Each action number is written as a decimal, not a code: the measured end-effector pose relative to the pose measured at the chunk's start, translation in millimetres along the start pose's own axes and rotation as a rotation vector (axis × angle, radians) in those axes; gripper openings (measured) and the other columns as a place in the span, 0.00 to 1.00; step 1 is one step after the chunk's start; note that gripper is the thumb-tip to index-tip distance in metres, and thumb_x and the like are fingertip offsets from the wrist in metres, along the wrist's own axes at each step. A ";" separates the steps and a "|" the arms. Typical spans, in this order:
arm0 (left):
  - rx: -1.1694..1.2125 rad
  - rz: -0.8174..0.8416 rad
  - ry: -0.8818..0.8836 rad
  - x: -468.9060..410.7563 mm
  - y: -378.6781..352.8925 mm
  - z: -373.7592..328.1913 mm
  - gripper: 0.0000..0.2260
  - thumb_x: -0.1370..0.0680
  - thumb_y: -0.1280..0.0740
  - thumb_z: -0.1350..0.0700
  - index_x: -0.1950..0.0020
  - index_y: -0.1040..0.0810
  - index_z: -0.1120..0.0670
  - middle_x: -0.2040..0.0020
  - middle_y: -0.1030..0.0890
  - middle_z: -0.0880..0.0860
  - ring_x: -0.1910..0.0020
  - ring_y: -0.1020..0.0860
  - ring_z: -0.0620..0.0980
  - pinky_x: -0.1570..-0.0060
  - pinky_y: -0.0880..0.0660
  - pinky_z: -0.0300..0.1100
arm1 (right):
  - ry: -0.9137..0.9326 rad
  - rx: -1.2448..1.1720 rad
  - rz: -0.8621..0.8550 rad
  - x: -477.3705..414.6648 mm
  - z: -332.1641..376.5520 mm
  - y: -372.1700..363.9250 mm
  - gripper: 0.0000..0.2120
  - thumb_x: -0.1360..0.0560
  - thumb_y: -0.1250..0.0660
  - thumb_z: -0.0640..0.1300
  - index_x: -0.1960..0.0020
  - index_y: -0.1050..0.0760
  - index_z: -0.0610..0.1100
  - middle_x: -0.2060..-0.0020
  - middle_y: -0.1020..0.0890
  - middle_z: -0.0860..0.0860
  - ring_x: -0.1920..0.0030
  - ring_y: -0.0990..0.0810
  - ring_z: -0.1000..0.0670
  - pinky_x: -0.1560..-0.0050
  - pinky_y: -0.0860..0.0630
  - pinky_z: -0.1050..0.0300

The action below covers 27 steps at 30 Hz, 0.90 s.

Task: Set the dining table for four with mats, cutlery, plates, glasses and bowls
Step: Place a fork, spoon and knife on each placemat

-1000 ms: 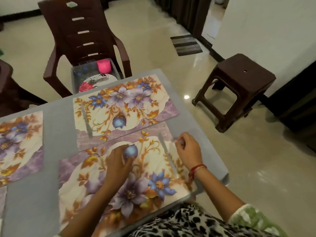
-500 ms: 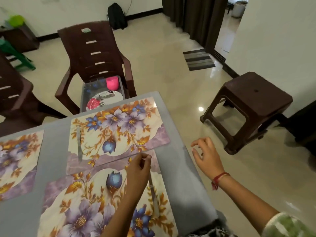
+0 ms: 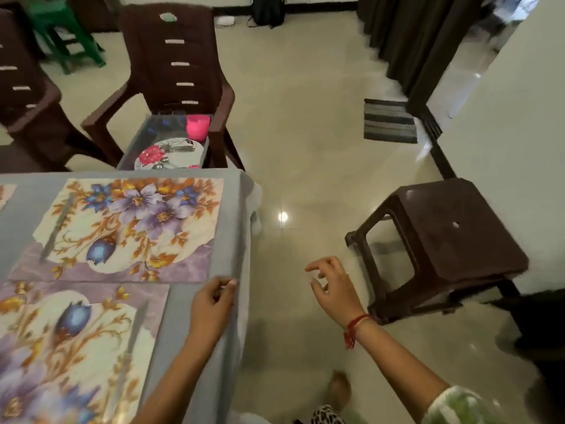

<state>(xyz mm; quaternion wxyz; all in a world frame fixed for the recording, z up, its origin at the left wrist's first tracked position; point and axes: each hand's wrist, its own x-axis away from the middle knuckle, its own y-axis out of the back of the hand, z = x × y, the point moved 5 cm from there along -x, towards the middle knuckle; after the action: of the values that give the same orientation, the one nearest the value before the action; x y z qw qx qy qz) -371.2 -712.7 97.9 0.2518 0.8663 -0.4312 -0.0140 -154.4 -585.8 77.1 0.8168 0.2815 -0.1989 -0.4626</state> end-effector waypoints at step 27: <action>0.204 -0.297 0.171 -267.9 -55.0 -87.8 0.06 0.21 0.36 0.57 0.57 0.23 0.54 0.64 0.21 0.53 0.65 0.23 0.49 0.64 0.27 0.38 | 0.285 -0.048 0.333 -369.6 35.6 23.6 0.07 0.25 0.35 0.40 0.48 0.23 0.48 0.50 0.26 0.53 0.54 0.25 0.57 0.53 0.32 0.74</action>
<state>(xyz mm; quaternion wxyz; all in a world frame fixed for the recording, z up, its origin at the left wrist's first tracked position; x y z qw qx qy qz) -477.4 -445.9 98.2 0.1934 0.9395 -0.2750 0.0663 -342.2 -265.1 95.6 0.9082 0.2879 -0.1141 -0.2816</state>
